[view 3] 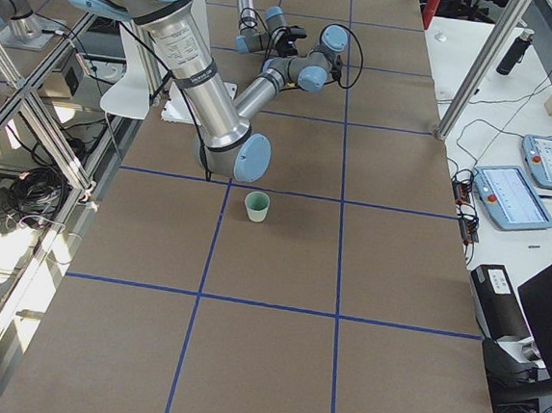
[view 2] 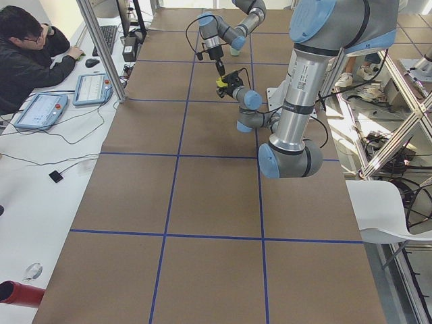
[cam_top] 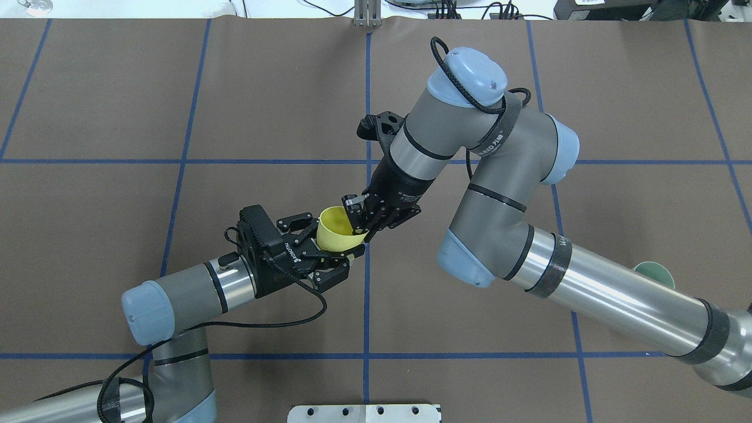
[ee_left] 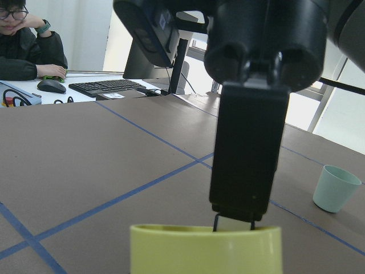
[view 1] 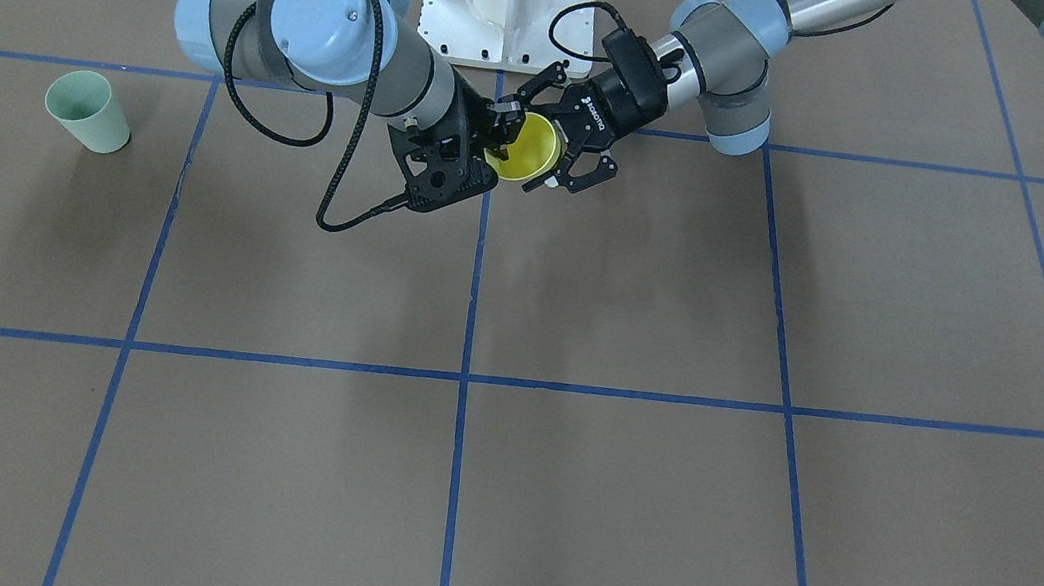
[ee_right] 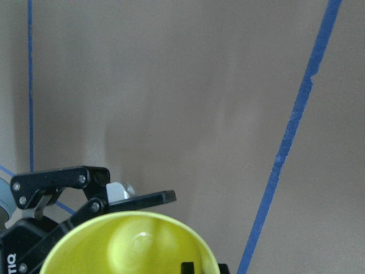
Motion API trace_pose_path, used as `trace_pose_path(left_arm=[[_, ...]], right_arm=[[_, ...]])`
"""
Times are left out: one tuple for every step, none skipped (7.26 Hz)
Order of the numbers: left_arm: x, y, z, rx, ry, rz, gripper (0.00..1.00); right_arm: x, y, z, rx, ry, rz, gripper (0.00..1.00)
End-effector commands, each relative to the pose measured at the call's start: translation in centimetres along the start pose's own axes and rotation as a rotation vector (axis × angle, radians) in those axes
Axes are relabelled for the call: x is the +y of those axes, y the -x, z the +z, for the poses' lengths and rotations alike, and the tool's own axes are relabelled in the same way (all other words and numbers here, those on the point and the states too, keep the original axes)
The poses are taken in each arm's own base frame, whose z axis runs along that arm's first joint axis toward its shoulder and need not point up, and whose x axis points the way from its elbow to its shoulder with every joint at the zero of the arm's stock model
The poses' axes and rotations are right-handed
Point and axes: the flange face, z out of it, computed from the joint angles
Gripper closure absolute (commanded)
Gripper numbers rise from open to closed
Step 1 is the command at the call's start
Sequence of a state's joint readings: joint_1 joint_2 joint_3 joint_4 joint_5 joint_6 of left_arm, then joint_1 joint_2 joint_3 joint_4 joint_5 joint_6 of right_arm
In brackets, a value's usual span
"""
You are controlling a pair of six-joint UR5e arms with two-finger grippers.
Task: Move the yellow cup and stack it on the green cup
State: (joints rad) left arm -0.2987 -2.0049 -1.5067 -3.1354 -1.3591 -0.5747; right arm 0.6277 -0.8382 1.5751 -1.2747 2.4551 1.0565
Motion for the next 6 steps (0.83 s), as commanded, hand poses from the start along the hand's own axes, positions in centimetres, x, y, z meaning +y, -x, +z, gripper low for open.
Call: trace_pose_path(left_arm=[[-0.10,0.02,-0.09,-0.001,-0.004,-0.003,0.00],[-0.28,0.01,-0.06,-0.007,-0.012,-0.012,0.00],[-0.37,-0.10,-0.09,-0.008,-0.016,-0.015,0.00],[-0.44,-0.02,-0.09,-0.011,-0.018,-0.015,0.00],[-0.38,0.04,-0.14,-0.012,-0.016,-0.014,0.00],[-0.51,-0.04,-0.17,-0.010,-0.019,-0.017,0.00]], right_arm=[[0.19,0.21,-0.20,-0.004,-0.003,-0.007,1.00],[0.22,0.25,-0.25,-0.004,-0.004,-0.006,1.00],[0.28,0.17,-0.40,-0.004,-0.008,-0.007,1.00],[0.32,0.15,-0.55,-0.005,-0.008,-0.008,1.00],[0.31,0.04,-0.51,-0.004,-0.009,-0.005,1.00],[0.25,-0.51,-0.92,0.000,-0.017,0.001,1.00]])
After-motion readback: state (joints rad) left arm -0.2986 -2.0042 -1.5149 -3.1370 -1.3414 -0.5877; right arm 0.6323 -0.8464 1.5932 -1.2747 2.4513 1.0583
